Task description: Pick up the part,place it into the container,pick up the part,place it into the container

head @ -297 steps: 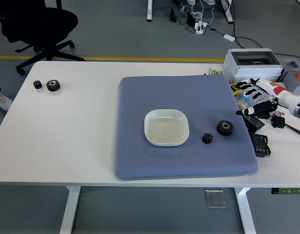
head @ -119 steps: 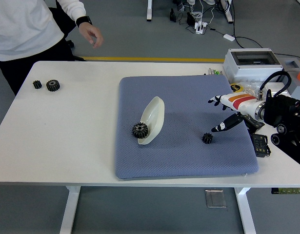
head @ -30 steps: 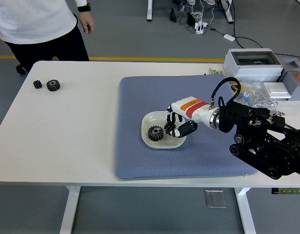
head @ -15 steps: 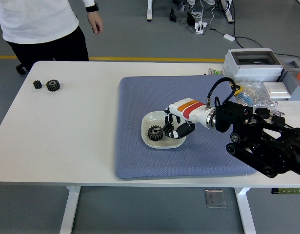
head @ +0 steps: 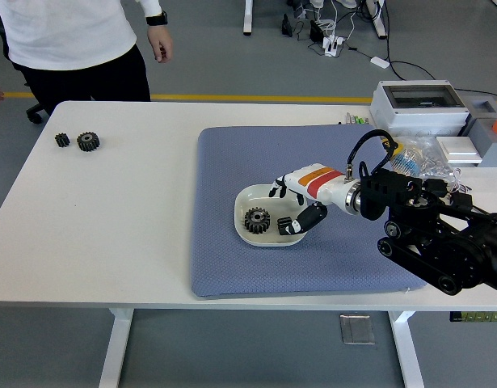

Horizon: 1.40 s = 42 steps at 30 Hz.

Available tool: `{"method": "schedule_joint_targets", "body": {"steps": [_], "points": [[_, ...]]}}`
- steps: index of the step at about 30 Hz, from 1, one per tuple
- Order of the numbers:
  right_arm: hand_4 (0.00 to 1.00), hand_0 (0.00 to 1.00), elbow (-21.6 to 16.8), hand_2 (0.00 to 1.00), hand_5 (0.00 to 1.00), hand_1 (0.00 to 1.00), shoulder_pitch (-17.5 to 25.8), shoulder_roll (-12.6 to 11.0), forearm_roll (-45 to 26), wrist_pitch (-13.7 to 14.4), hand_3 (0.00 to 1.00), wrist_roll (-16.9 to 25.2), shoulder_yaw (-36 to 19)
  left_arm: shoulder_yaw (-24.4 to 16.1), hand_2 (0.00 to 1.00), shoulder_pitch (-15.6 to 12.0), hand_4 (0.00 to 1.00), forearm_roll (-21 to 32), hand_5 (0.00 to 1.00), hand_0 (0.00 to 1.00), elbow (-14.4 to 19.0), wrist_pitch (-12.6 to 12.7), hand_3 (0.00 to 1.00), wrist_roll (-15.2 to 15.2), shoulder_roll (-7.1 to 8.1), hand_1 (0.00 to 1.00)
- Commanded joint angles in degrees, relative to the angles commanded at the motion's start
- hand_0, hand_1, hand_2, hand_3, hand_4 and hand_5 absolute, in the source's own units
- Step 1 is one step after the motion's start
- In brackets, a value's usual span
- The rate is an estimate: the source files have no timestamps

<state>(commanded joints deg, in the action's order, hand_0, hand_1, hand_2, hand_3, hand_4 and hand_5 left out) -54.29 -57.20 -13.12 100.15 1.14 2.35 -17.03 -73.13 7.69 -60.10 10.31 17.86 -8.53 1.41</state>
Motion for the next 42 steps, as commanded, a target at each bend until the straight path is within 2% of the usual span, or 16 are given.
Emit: {"method": "schedule_joint_targets", "body": {"steps": [6, 12, 13, 14, 19, 20, 22, 25, 26, 28, 31, 32, 34, 37, 38, 42], "points": [[0.94, 0.174, -1.61, 0.684, 0.395, 0.417, 0.84, -1.59, 0.2, 0.91, 0.757, 0.15, -4.41, -0.25, 0.65, -0.35, 0.647, -0.29, 0.568, 0.6, 0.0, -0.02, 0.558, -0.05, -0.08, 0.559], [0.928, 0.175, -2.63, 0.678, 0.394, 0.416, 2.56, -5.1, -1.29, 2.82, 0.744, 0.21, -12.09, -0.5, 0.65, -0.74, 0.646, -0.5, 0.568, 0.601, 0.0, -0.08, 0.558, -0.05, -0.1, 0.565], [0.928, 0.175, -2.5, 0.678, 0.394, 0.416, 2.97, -5.93, -2.27, 3.61, 0.744, 0.44, -13.29, -0.53, 0.65, -0.78, 0.646, -0.55, 0.568, 0.601, 0.0, -0.09, 0.558, -0.07, -0.1, 0.565], [0.864, 0.184, -2.35, 0.602, 0.391, 0.414, 3.37, -6.75, -3.44, 4.48, 0.593, 0.67, -14.35, -0.51, 0.65, -0.78, 0.645, -0.57, 0.569, 0.607, 0.0, -0.11, 0.559, -0.08, -0.1, 0.567], [0.864, 0.184, -0.77, 0.602, 0.391, 0.414, 5.94, -10.37, -14.07, 8.86, 0.593, 2.45, -16.74, -0.5, 0.65, -0.74, 0.645, -0.6, 0.569, 0.607, 0.0, -0.22, 0.559, -0.11, -0.11, 0.567], [0.852, 0.24, -0.47, 0.582, 0.391, 0.423, 6.49, -10.89, -16.31, 9.35, 0.548, 2.95, -17.02, -0.53, 0.65, -0.73, 0.643, -0.64, 0.567, 0.607, 0.0, -0.22, 0.559, -0.11, -0.13, 0.566], [0.852, 0.24, -0.06, 0.582, 0.391, 0.423, 8.53, -12.17, -21.15, 9.35, 0.548, 5.18, -18.53, -0.56, 0.65, -0.74, 0.643, -0.51, 0.567, 0.607, 0.0, -0.25, 0.559, -0.04, -0.11, 0.566], [0.852, 0.24, -1.15, 0.582, 0.391, 0.423, 12.18, -13.25, -28.6, 7.78, 0.548, 8.55, -21.72, -0.78, 0.65, -0.77, 0.643, -0.5, 0.567, 0.607, 0.0, -0.19, 0.559, 0.03, -0.23, 0.566], [0.869, 0.301, -1.76, 0.591, 0.398, 0.442, 13.52, -13.35, -30.83, 7.24, 0.546, 9.51, -22.93, -0.82, 0.65, -0.78, 0.645, -0.52, 0.573, 0.608, 0.0, -0.18, 0.557, 0.04, -0.29, 0.569], [0.869, 0.301, -3.26, 0.591, 0.398, 0.442, 16.59, -13.26, -36.04, 5.65, 0.546, 11.08, -25.59, -0.72, 0.65, -0.83, 0.645, -0.41, 0.573, 0.608, 0.0, -0.22, 0.557, 0.08, -0.42, 0.569], [0.869, 0.301, -4.65, 0.591, 0.398, 0.442, 20.3, -12.59, -43.12, 1.55, 0.546, 9.47, -29.33, -0.6, 0.65, -0.92, 0.645, -0.26, 0.573, 0.608, 0.0, -0.27, 0.557, 0.17, -0.59, 0.569], [0.998, 0.545, -4.99, 0.765, 0.741, 0.629, 21.5, -12.34, -45.36, -0.52, 0.711, 8.01, -30.69, -0.62, 0.65, -0.96, 0.643, -0.26, 0.57, 0.61, 0.0, -0.28, 0.557, 0.21, -0.67, 0.58], [0.998, 0.545, -5.62, 0.765, 0.741, 0.629, 23.54, -12.04, -50.57, -4.02, 0.711, 5.7, -33.05, -0.45, 0.65, -0.93, 0.643, -0.05, 0.57, 0.61, 0.0, -0.3, 0.557, 0.27, -0.8, 0.58], [0.998, 0.545, -6.46, 0.765, 0.741, 0.629, 25.65, -11.72, -57.27, -5.81, 0.711, 4.8, -35.3, -0.28, 0.65, -0.79, 0.643, -0.1, 0.57, 0.61, 0.0, -0.4, 0.557, 0.28, -0.88, 0.58], [0.998, 0.801, -7.02, 0.844, 0.912, 0.78, 26.64, -11.6, -59.51, -6.2, 0.847, 4.7, -36.39, -0.28, 0.648, -0.71, 0.643, -0.18, 0.572, 0.614, 0.0, -0.43, 0.556, 0.28, -0.92, 0.586], [0.998, 0.801, -9.1, 0.844, 0.912, 0.78, 30.91, -11.19, -69.14, -7.36, 0.847, 4.06, -41.85, -0.15, 0.648, -0.53, 0.643, 0.12, 0.572, 0.614, 0.0, -0.43, 0.556, 0.43, -1.05, 0.586]]}}
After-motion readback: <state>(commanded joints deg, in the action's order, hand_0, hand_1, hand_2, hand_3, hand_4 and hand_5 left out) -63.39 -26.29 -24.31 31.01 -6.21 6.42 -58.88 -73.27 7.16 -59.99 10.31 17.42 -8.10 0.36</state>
